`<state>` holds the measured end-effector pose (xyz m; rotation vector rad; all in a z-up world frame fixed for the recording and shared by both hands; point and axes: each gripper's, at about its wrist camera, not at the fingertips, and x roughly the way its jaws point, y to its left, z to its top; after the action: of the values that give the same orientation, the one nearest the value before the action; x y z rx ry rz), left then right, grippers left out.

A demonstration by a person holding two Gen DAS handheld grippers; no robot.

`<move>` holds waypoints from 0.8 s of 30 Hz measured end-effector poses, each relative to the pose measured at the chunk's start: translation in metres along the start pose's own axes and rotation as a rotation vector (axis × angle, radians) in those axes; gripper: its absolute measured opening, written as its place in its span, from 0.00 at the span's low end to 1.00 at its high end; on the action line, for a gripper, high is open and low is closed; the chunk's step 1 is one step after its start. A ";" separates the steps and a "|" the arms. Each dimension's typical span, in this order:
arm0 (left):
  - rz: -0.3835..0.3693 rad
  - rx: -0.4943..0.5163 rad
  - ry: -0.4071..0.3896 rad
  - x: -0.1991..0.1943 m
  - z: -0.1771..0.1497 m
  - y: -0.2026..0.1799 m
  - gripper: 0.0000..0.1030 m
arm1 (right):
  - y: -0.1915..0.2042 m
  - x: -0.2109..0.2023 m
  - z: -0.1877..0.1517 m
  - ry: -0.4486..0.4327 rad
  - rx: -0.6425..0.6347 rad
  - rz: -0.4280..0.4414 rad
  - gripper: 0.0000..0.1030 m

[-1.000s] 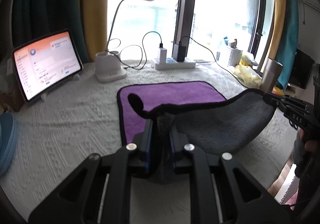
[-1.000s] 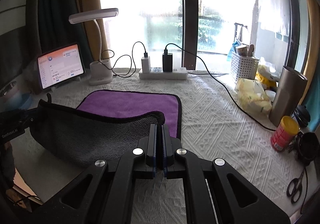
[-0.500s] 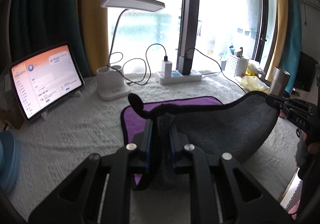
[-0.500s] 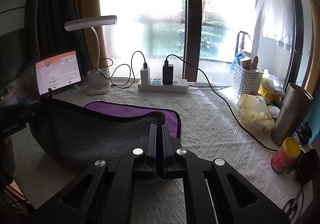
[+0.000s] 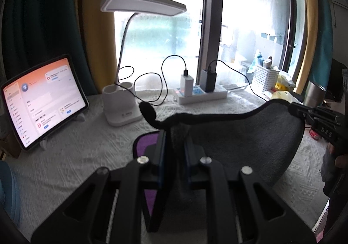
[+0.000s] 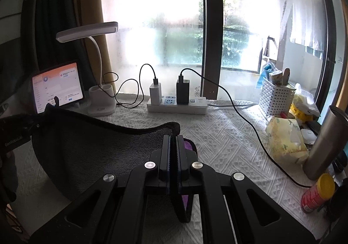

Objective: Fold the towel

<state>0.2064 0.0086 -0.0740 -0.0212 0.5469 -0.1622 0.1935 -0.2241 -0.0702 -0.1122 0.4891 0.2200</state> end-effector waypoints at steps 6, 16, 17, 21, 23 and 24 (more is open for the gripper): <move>0.010 0.005 0.020 0.026 0.005 0.003 0.15 | -0.004 0.025 0.008 0.014 -0.021 -0.004 0.05; 0.027 0.042 0.111 0.085 0.012 0.007 0.15 | -0.010 0.078 0.007 0.072 -0.032 -0.014 0.05; 0.030 0.044 0.116 0.090 0.012 0.008 0.15 | -0.011 0.086 0.005 0.086 -0.031 -0.016 0.05; 0.044 0.030 0.150 0.109 0.010 0.016 0.15 | -0.011 0.109 0.001 0.129 -0.035 -0.017 0.05; 0.039 0.011 0.194 0.122 0.005 0.023 0.15 | -0.013 0.116 -0.001 0.146 -0.029 -0.014 0.05; 0.033 0.002 0.197 0.127 0.003 0.025 0.15 | -0.015 0.119 -0.003 0.152 -0.023 -0.012 0.05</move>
<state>0.3189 0.0130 -0.1383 0.0057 0.7430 -0.1332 0.2975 -0.2170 -0.1285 -0.1549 0.6373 0.2063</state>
